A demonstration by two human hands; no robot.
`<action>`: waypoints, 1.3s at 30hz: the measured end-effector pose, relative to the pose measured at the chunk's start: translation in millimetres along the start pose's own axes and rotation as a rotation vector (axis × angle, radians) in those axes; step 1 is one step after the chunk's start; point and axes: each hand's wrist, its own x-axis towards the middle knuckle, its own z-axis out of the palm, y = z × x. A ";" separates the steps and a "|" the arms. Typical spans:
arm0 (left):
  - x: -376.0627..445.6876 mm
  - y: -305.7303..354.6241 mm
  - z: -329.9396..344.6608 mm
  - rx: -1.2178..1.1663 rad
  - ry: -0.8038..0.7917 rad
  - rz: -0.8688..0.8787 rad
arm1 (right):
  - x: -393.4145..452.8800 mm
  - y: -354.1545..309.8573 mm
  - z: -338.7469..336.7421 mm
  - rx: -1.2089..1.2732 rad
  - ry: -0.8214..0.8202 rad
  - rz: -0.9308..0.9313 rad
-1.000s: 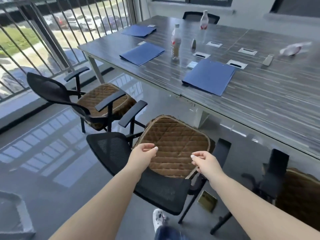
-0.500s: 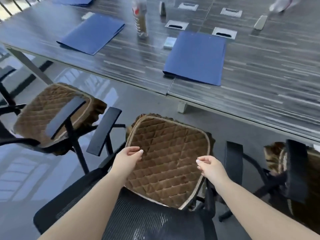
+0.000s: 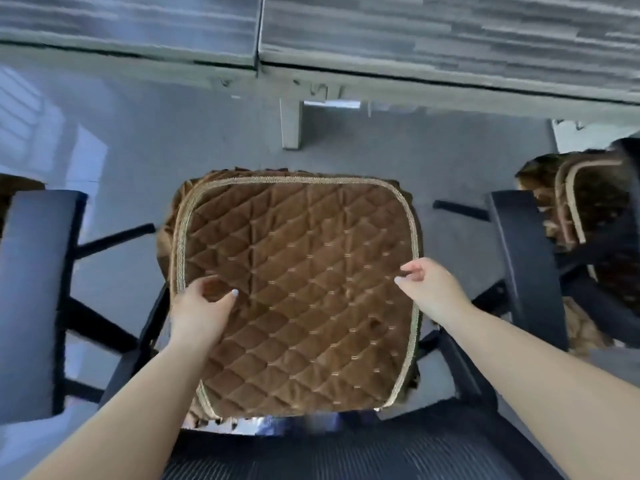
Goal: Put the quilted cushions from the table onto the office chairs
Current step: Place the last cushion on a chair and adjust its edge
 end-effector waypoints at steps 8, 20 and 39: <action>64.3 -49.8 18.9 0.138 0.099 0.059 | 27.0 34.9 51.1 -0.077 0.076 0.107; 58.7 -31.1 38.5 0.130 0.132 0.027 | 59.0 29.0 51.3 -0.045 0.301 0.147; 45.9 -24.3 26.8 0.311 0.017 0.067 | 43.0 33.1 41.5 -0.019 0.295 -0.012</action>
